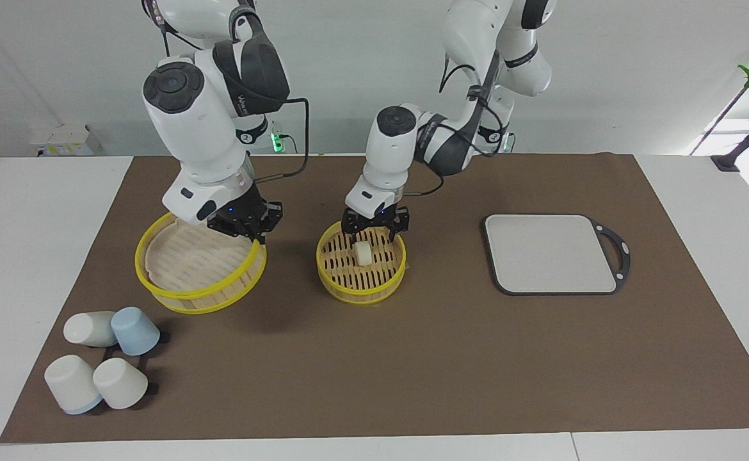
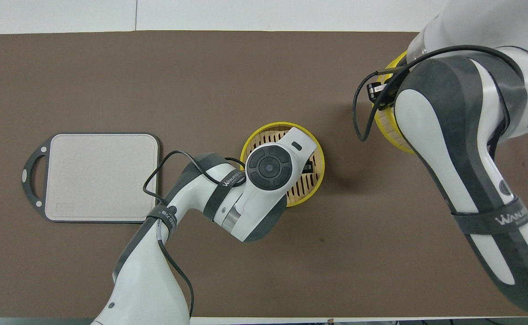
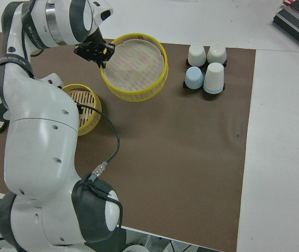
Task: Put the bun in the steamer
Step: 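Open the left gripper to drop the bun into the steamer, then bring the lid over the steamer with the right gripper while the left gripper withdraws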
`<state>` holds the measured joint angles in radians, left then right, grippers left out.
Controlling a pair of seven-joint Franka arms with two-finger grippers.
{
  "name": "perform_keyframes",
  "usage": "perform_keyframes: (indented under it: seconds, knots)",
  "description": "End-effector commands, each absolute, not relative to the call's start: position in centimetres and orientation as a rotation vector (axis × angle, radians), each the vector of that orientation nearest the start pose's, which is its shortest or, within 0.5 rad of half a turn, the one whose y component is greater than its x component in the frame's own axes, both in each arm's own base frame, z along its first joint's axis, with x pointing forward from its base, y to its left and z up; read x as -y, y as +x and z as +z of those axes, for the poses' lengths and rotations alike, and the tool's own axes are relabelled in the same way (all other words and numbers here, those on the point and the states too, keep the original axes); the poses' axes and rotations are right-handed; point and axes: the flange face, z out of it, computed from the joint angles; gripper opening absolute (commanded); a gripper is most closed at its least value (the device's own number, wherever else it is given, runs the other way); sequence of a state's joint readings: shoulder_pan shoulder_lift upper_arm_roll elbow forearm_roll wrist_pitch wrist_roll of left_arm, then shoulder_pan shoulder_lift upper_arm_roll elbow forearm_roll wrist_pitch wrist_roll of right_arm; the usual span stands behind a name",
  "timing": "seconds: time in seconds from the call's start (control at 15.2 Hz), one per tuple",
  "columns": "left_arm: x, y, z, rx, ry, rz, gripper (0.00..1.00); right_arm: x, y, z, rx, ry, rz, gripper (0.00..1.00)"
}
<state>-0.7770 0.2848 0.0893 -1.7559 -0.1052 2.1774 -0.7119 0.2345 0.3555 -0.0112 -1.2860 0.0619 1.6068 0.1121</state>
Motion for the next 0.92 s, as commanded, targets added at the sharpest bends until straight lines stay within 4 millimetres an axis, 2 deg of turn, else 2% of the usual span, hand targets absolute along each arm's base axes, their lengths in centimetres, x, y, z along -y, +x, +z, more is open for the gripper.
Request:
perform_keyframes:
  seconds: [0.0, 0.07, 0.2, 0.33, 0.4, 0.46, 0.66, 0.79, 0.86]
  knots:
    - [35.8, 50.3, 47.9, 0.188, -3.282, -0.071, 1.00, -15.1, 63.8, 55.1, 0.192, -3.057, 0.050, 0.00]
    - [33.8, 50.6, 49.4, 0.204, -3.275, -0.057, 1.00, -15.7, 63.8, 54.9, 0.197, -3.054, 0.041, 0.00]
    - [28.4, 51.4, 52.6, 0.198, -3.268, -0.033, 1.00, -16.5, 63.5, 55.1, 0.189, -3.058, 0.045, 0.00]
    - [22.1, 52.4, 54.8, 0.192, -3.261, -0.008, 1.00, -19.0, 62.8, 55.0, 0.093, -3.065, 0.046, 0.00]
    - [19.1, 52.9, 55.3, 0.187, -3.255, 0.007, 1.00, -21.4, 62.2, 55.0, 0.020, -3.066, 0.042, 0.00]
    - [16.1, 53.4, 55.6, 0.189, -3.251, 0.023, 1.00, -24.8, 61.4, 54.9, -0.016, -3.061, 0.021, 0.00]
    - [8.4, 54.4, 56.2, 0.234, -3.230, 0.051, 1.00, -32.2, 59.2, 53.4, -0.128, -3.048, 0.002, 0.00]
    - [4.7, 54.5, 56.0, 0.185, -3.221, 0.055, 1.00, -35.8, 57.9, 52.5, -0.185, -3.038, 0.005, 0.00]
    - [3.1, 54.4, 56.1, 0.158, -3.224, 0.052, 1.00, -36.8, 57.6, 51.9, -0.219, -3.027, 0.015, 0.00]
